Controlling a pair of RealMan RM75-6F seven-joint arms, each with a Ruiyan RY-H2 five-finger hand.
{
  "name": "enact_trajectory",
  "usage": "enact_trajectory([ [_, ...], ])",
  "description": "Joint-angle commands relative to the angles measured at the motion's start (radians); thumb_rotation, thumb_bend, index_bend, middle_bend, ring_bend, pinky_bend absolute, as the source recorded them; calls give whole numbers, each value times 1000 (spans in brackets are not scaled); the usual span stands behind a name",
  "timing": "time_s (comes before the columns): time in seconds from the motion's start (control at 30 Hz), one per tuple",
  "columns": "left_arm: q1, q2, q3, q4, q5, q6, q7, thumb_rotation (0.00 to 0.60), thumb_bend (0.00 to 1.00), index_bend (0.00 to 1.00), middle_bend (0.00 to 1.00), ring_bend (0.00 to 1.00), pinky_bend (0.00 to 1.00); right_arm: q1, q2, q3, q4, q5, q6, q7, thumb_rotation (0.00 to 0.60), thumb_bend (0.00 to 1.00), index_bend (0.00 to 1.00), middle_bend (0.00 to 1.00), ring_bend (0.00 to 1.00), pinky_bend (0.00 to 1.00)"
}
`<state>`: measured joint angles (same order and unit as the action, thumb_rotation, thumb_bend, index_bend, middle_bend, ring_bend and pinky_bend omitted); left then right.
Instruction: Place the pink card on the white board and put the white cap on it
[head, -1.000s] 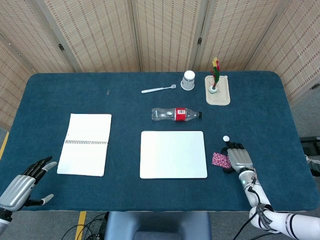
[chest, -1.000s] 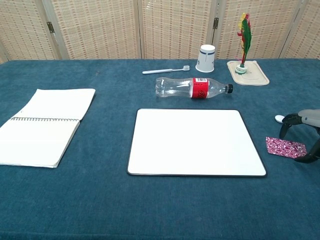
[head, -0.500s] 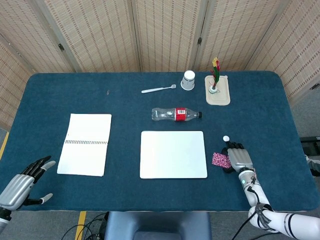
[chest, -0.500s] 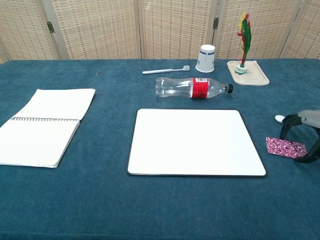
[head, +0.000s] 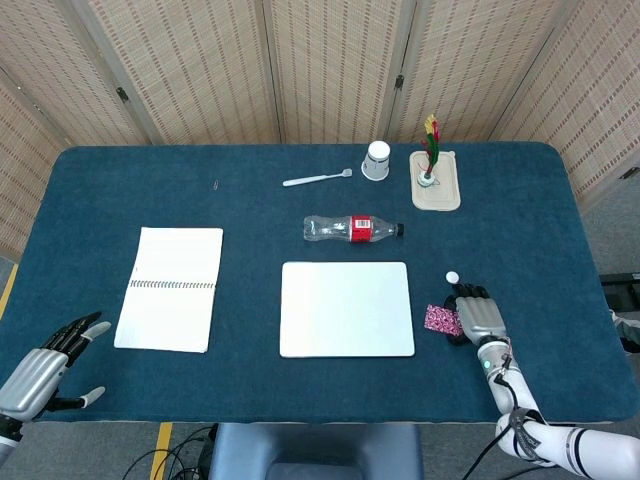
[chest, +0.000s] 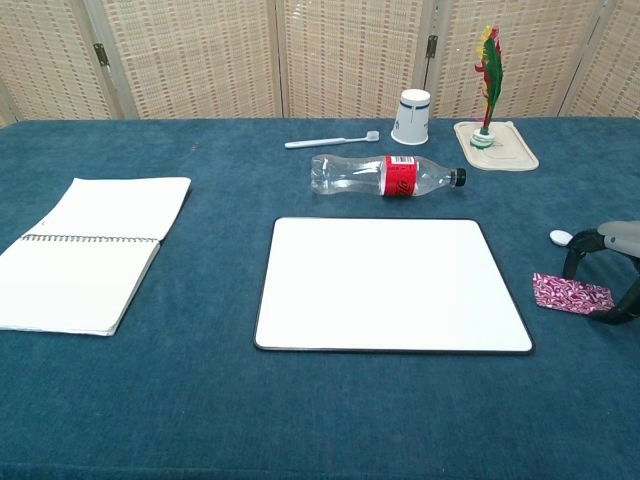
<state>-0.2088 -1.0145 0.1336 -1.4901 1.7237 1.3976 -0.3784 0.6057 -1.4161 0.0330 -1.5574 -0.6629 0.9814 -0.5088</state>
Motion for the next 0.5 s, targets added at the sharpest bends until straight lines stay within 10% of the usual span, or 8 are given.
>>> enact_trajectory([
  [0.03,2,0,1,-1,1,2,2,600,255,116,2,2,150,-3,3,0,-3,-4,3,1,600,251,374,88,0,0],
  [0.5,6,-2,3,-12,11,10,25,600,254,116,2,2,150,-19,113,40,-179,-90,75,26,600,244,376,88,0,0],
])
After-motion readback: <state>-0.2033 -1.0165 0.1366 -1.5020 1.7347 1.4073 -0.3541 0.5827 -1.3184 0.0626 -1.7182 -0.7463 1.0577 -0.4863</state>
